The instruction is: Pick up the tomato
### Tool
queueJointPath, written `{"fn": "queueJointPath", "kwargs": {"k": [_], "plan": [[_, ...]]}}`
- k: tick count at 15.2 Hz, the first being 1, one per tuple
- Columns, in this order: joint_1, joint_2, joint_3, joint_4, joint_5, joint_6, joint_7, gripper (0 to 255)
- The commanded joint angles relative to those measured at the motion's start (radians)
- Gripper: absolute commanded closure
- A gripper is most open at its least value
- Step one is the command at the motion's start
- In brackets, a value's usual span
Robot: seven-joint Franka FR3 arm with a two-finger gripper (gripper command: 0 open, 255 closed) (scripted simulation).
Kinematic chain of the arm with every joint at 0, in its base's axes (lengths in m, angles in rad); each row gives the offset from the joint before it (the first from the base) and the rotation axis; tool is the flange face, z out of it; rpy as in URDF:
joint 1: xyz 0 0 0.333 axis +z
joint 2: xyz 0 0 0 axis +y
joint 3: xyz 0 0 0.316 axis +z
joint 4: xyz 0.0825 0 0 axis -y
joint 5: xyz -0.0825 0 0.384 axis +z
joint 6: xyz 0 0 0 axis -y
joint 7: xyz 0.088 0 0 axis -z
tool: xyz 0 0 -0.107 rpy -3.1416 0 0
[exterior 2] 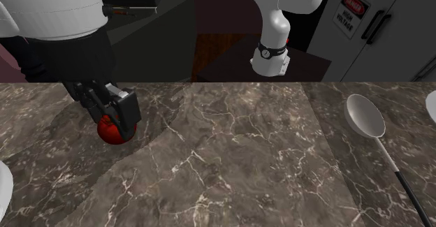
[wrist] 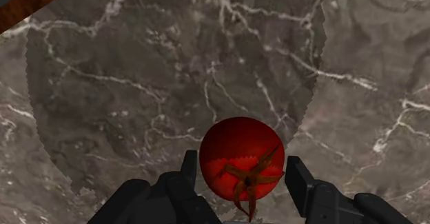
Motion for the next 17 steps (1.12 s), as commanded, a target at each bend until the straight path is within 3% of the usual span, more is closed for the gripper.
{"fn": "queueJointPath", "kwargs": {"k": [1, 8, 17], "plan": [[0.0, 0.0, 0.0, -0.002, 0.0, 0.001, 0.0, 255], [0.0, 0.0, 0.0, -0.001, 0.0, 0.0, 0.0, 255], [-0.001, -0.011, -0.001, 0.104, -0.003, -0.116, 0.005, 255]]}}
